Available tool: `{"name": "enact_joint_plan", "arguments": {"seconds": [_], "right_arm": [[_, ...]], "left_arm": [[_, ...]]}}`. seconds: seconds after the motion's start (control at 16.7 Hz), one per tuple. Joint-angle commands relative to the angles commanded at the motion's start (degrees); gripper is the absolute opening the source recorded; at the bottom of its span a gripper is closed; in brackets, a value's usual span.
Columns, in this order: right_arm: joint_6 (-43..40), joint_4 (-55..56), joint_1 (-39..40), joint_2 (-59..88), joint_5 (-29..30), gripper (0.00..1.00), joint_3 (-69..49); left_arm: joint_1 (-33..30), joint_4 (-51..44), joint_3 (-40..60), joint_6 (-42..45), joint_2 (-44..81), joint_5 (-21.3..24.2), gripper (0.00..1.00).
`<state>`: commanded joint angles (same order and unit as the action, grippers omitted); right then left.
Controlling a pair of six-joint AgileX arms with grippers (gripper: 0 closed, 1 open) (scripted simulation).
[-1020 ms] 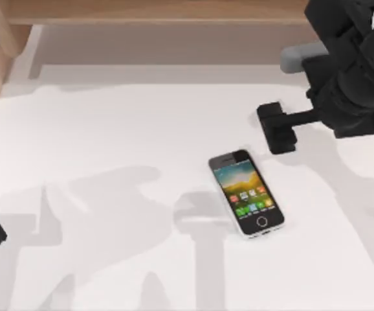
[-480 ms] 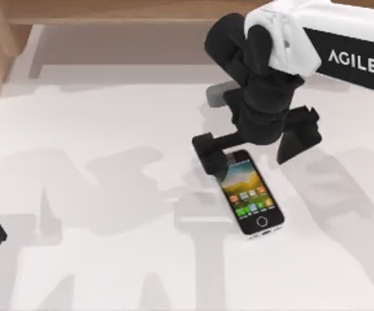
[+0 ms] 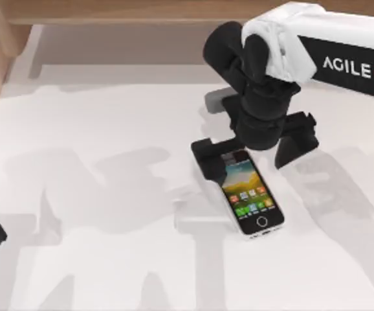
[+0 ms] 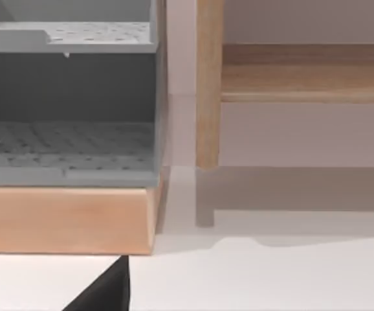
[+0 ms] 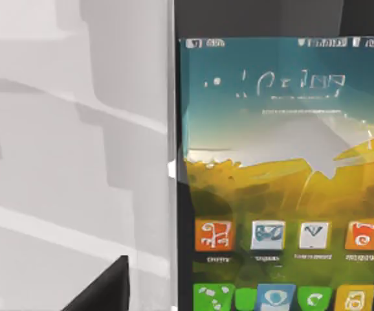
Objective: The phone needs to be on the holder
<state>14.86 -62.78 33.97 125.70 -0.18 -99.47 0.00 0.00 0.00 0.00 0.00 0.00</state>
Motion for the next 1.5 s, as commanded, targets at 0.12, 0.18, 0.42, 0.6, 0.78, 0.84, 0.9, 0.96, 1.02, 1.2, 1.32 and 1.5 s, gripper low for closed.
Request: {"name": "enact_joint_plan", "arguments": {"seconds": [0.12, 0.18, 0.42, 0.6, 0.78, 0.84, 0.9, 0.96, 1.02, 1.2, 1.32, 1.5], "right_arm": [[0.1, 4.3, 0.1, 1.6, 0.0, 1.0, 2.4], [0.2, 6.8, 0.1, 2.5, 0.0, 1.0, 3.7], [0.3, 12.6, 0.3, 5.0, 0.1, 1.0, 7.3], [0.3, 12.6, 0.3, 5.0, 0.1, 1.0, 7.4], [0.3, 12.6, 0.3, 5.0, 0.1, 0.77, 7.4], [0.3, 12.6, 0.3, 5.0, 0.1, 0.7, 7.4], [0.3, 12.6, 0.3, 5.0, 0.1, 0.62, 7.4], [0.3, 12.6, 0.3, 5.0, 0.1, 0.55, 7.4], [0.3, 12.6, 0.3, 5.0, 0.1, 0.47, 7.4], [0.3, 12.6, 0.3, 5.0, 0.1, 0.25, 7.4], [0.3, 12.6, 0.3, 5.0, 0.1, 0.1, 7.4], [0.3, 12.6, 0.3, 5.0, 0.1, 0.0, 7.4]], "left_arm": [[0.0, 0.0, 0.0, 0.0, 0.0, 0.0, 1.0], [0.0, 0.0, 0.0, 0.0, 0.0, 0.0, 1.0], [0.0, 0.0, 0.0, 0.0, 0.0, 0.0, 1.0], [0.0, 0.0, 0.0, 0.0, 0.0, 0.0, 1.0], [0.0, 0.0, 0.0, 0.0, 0.0, 0.0, 1.0], [0.0, 0.0, 0.0, 0.0, 0.0, 0.0, 1.0], [0.0, 0.0, 0.0, 0.0, 0.0, 0.0, 1.0], [0.0, 0.0, 0.0, 0.0, 0.0, 0.0, 1.0], [0.0, 0.0, 0.0, 0.0, 0.0, 0.0, 1.0], [0.0, 0.0, 0.0, 0.0, 0.0, 0.0, 1.0], [0.0, 0.0, 0.0, 0.0, 0.0, 0.0, 1.0], [0.0, 0.0, 0.0, 0.0, 0.0, 0.0, 1.0]]}}
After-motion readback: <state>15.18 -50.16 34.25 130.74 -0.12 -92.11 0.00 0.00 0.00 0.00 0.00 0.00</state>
